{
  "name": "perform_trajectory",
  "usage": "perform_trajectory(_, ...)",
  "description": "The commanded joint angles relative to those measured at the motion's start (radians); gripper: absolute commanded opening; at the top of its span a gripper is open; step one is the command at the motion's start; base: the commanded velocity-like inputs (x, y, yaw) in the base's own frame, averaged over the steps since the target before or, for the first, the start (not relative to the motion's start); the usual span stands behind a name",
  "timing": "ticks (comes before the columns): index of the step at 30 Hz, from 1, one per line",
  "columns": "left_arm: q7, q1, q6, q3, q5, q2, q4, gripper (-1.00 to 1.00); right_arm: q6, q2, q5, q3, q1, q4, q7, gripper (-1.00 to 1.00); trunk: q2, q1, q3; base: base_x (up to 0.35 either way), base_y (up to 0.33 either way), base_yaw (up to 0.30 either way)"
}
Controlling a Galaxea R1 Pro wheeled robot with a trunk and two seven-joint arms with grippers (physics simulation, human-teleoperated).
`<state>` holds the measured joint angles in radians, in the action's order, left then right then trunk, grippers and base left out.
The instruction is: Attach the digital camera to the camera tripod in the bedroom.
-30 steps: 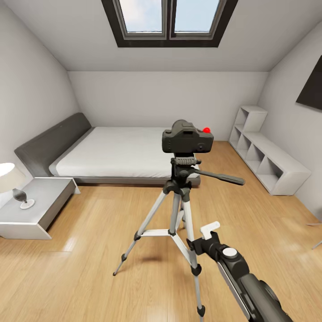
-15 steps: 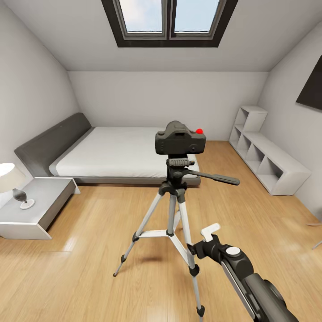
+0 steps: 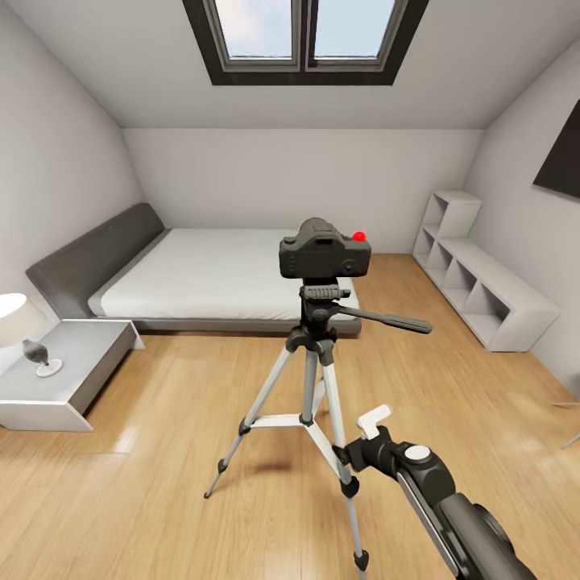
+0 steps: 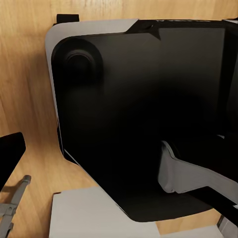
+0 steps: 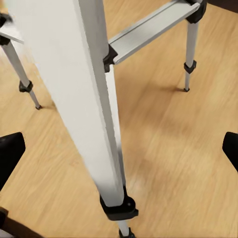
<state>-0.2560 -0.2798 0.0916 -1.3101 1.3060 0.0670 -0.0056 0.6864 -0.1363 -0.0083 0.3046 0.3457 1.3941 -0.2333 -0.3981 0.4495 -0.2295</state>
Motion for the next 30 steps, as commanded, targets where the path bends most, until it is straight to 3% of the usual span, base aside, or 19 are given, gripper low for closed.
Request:
perform_trajectory(1,-0.003,-0.001,0.005,-0.006,0.011,0.000,-0.001,1.00,0.005,-0.001,0.000,0.006,0.001,0.001,-0.003,1.00,-0.002,0.001,-0.002,0.000,0.000,0.000)
perform_trajectory(12,-0.003,0.000,0.005,-0.006,0.012,0.000,-0.001,1.00,0.006,-0.047,-0.006,0.027,0.001,0.000,-0.013,1.00,-0.002,0.001,-0.002,0.000,0.000,0.000)
perform_trajectory(24,-0.003,0.000,0.005,-0.006,0.012,0.001,-0.001,1.00,0.006,-0.066,0.000,0.027,-0.033,-0.003,-0.018,1.00,-0.002,0.001,-0.002,0.000,0.000,0.000)
perform_trajectory(30,-0.003,-0.001,0.005,-0.006,0.012,0.003,-0.001,1.00,0.001,-0.091,-0.001,0.027,-0.053,-0.005,-0.018,1.00,-0.002,0.001,-0.002,0.000,0.000,0.000)
